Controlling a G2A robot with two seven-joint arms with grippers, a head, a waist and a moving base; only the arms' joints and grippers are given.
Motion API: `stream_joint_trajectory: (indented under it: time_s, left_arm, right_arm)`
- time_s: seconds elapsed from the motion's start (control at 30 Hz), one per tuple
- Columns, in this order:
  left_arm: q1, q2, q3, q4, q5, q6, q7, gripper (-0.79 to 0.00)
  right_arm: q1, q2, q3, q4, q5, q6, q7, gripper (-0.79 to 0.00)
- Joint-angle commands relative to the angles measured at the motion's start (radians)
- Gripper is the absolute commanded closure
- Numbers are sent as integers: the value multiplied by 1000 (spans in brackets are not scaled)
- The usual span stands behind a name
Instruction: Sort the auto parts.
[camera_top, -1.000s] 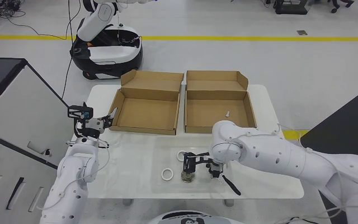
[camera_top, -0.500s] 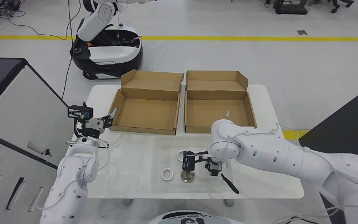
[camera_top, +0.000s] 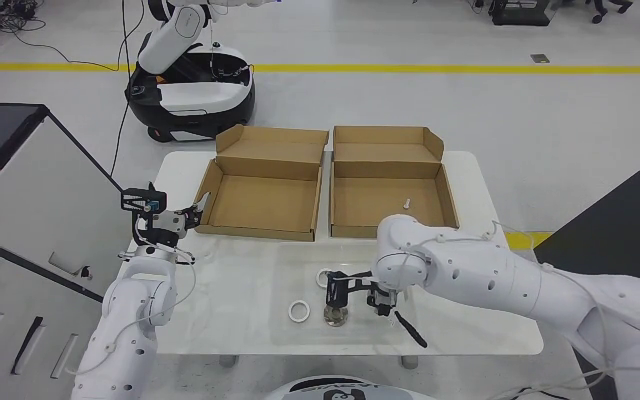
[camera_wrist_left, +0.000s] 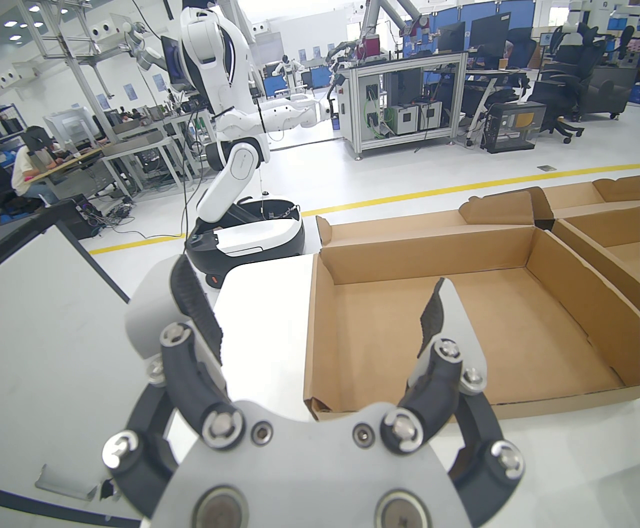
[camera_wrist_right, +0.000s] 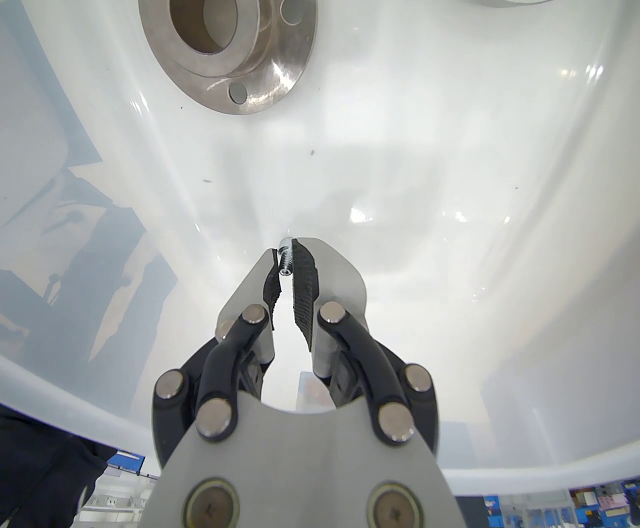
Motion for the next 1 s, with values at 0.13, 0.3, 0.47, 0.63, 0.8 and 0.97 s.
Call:
stream_joint_trajectory:
  time_s: [0.13, 0.3, 0.47, 0.63, 0.8, 0.97]
  left_arm:
    - [0, 0, 0, 0, 0, 0, 0, -785]
    - [0, 0, 0, 0, 0, 0, 0, -785]
    - [0, 0, 0, 0, 0, 0, 0, -785]
    - [0, 0, 0, 0, 0, 0, 0, -785]
    - [0, 0, 0, 0, 0, 0, 0, -785]
    - [0, 0, 0, 0, 0, 0, 0, -785]
  right_arm:
    - [1, -1, 0, 1, 6, 0, 0, 0]
    - [19, 2, 0, -13, 17, 0, 0, 0]
    - [54, 16, 0, -46, 37, 0, 0, 0]
    - [108, 39, 0, -87, 81, 0, 0, 0]
    - [181, 69, 0, -139, 168, 1, 0, 0]
    - [255, 98, 0, -171, 266, 1, 0, 0]
